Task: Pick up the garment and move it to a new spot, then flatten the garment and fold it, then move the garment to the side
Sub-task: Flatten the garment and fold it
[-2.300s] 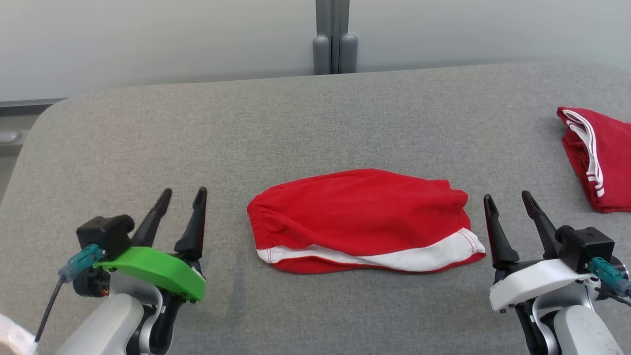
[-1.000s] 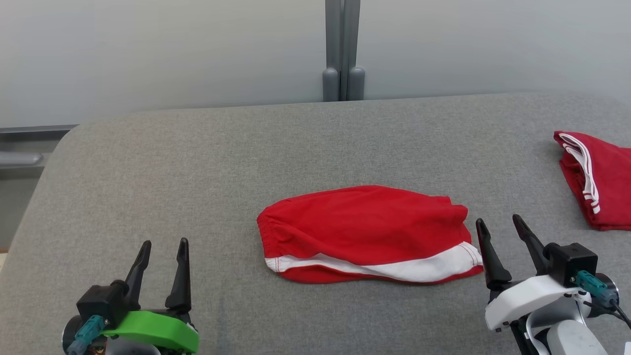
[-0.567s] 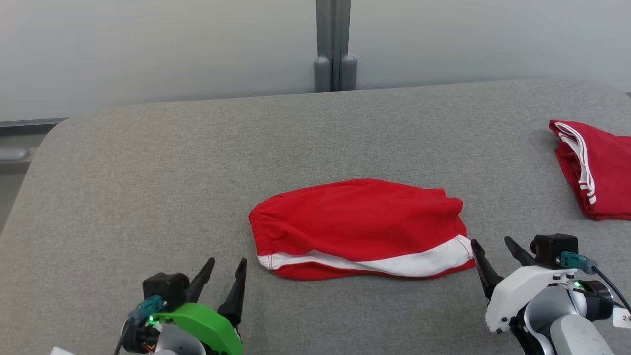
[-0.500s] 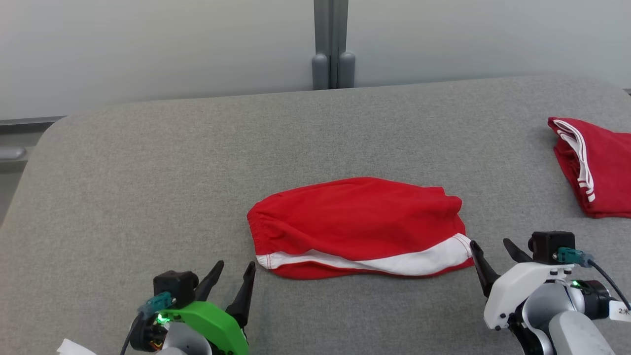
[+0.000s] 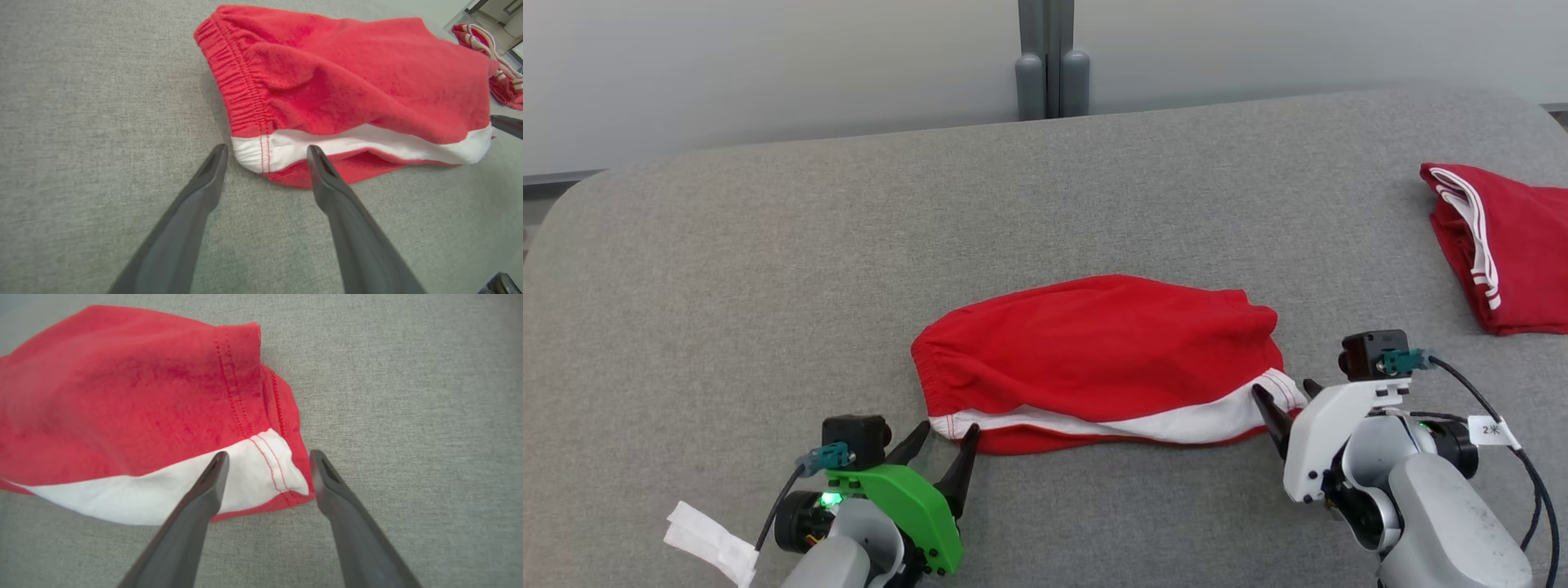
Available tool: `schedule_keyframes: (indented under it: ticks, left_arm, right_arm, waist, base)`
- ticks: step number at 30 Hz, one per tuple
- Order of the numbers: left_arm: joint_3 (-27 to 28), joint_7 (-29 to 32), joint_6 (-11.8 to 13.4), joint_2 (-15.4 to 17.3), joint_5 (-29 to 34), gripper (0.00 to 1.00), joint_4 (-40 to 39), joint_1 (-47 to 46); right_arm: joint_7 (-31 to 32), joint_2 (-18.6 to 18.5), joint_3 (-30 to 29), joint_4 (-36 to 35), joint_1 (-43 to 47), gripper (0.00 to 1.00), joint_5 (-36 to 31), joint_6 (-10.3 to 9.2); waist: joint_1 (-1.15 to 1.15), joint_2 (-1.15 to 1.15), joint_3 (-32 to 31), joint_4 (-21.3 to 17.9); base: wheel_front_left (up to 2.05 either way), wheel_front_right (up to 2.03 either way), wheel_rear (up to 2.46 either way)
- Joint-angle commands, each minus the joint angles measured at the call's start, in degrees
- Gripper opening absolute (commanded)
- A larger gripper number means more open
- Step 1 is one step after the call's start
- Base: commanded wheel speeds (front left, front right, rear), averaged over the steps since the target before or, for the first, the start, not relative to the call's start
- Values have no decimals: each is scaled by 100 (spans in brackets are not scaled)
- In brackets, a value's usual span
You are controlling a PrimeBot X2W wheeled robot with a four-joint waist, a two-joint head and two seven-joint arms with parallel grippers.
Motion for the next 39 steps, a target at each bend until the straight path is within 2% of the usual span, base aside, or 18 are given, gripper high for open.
schedule_keyframes:
  ticks: [1,11,12,13,14,15,16,22,28,34,39]
  left_arm:
    - [-47,-19,-19,33,-74,100,49,-127]
    - [-282,-235,-19,88,-277,100,447,-420]
    - [-328,-199,-19,84,-284,93,499,-449]
    - [-372,-193,-19,87,-296,50,527,-464]
    - [-404,-187,-19,87,-323,19,557,-475]
    - [-436,-185,-19,85,-338,0,583,-484]
    - [-470,-180,-19,87,-374,0,609,-500]
    - [-669,-218,-19,99,-546,0,682,-582]
    - [-715,-531,-19,162,-800,0,434,-707]
    - [-715,-632,-20,377,-1384,0,-815,-699]
    - [-631,-151,-20,745,-1965,0,-2273,-879]
  right_arm:
    - [35,-58,103,84,-110,100,70,-9]
    - [-3,-314,752,403,-452,100,548,-9]
    - [-28,-326,794,418,-462,100,585,-9]
    - [-37,-341,824,434,-464,87,617,-9]
    - [-45,-354,866,444,-465,50,658,-9]
    - [-67,-369,918,442,-475,32,680,-9]
    - [-81,-389,965,434,-492,0,703,-9]
    - [-121,-483,1177,371,-558,0,889,-9]
    - [-517,-608,1023,-32,-587,0,1103,-9]
    - [-908,-837,602,-1148,-334,0,1362,-9]
    - [-807,-936,51,-2331,-199,0,1396,-8]
  waist:
    - [0,0,31,-10]
    - [0,0,101,-19]
    - [0,0,104,-20]
    - [0,0,104,-21]
    - [0,0,103,-23]
    - [0,0,102,-25]
    - [0,0,104,-29]
    - [0,0,87,-38]
    - [0,0,24,-15]
    - [0,0,-3,19]
    - [0,0,283,24]
  base:
    - [0,0,0]
    - [0,0,0]
    - [0,0,0]
    - [0,0,0]
    - [0,0,0]
    - [0,0,0]
    - [0,0,0]
    - [0,0,0]
    - [0,0,0]
    - [0,0,0]
    - [0,0,0]
